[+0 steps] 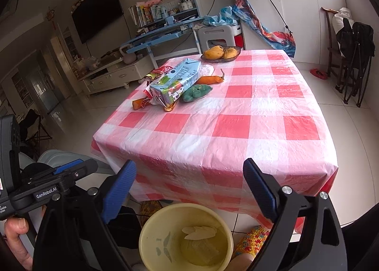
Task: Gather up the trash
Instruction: 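Drop the tissue and plastic box into the yellow basin with both grippers, then reach the right gripper toward the blue milk carton on the table, then grasp the milk carton with the right gripper while the left grasps an orange peel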
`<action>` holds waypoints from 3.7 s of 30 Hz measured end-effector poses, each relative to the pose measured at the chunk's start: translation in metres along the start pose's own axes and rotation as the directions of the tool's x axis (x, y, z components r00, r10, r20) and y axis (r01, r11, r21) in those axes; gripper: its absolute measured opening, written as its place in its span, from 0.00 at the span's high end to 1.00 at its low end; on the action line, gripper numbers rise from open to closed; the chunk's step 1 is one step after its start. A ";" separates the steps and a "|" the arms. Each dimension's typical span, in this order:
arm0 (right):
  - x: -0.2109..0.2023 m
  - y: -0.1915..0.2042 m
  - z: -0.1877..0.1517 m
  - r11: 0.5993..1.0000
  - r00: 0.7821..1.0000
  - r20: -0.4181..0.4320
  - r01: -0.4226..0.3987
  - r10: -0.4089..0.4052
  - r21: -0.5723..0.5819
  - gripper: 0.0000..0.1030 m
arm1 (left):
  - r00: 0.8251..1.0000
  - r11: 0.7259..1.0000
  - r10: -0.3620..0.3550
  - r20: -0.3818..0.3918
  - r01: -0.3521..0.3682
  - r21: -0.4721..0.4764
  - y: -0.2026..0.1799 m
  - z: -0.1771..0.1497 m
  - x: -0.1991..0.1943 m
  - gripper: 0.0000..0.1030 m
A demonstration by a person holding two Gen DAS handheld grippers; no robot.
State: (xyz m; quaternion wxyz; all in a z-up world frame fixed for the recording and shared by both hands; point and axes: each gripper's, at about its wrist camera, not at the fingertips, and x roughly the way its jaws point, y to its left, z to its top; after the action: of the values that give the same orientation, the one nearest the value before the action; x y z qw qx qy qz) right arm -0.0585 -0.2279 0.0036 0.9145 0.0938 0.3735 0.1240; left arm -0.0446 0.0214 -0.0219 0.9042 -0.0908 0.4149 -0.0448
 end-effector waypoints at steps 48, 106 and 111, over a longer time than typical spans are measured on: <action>0.071 0.010 0.079 0.989 0.986 -0.080 -0.140 0.143 0.046 0.14 | 0.999 0.998 0.025 -0.045 -0.027 -0.065 0.019 0.036 0.022 0.43; 0.056 -0.017 0.108 0.914 0.920 0.026 -0.392 0.392 0.103 0.69 | 0.997 0.999 -0.034 -0.068 0.036 0.020 0.015 0.101 0.080 0.86; 0.038 0.003 0.073 0.927 0.926 -0.037 -0.375 0.376 0.029 0.69 | 0.997 0.998 -0.053 -0.055 0.054 0.027 0.007 0.079 0.062 0.86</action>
State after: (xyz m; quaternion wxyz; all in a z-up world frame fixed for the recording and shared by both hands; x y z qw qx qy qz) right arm 0.0184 -0.2196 0.0307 0.8648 0.1707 0.3692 0.2944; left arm 0.0560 0.0291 -0.0187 0.8924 -0.0878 0.4359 -0.0773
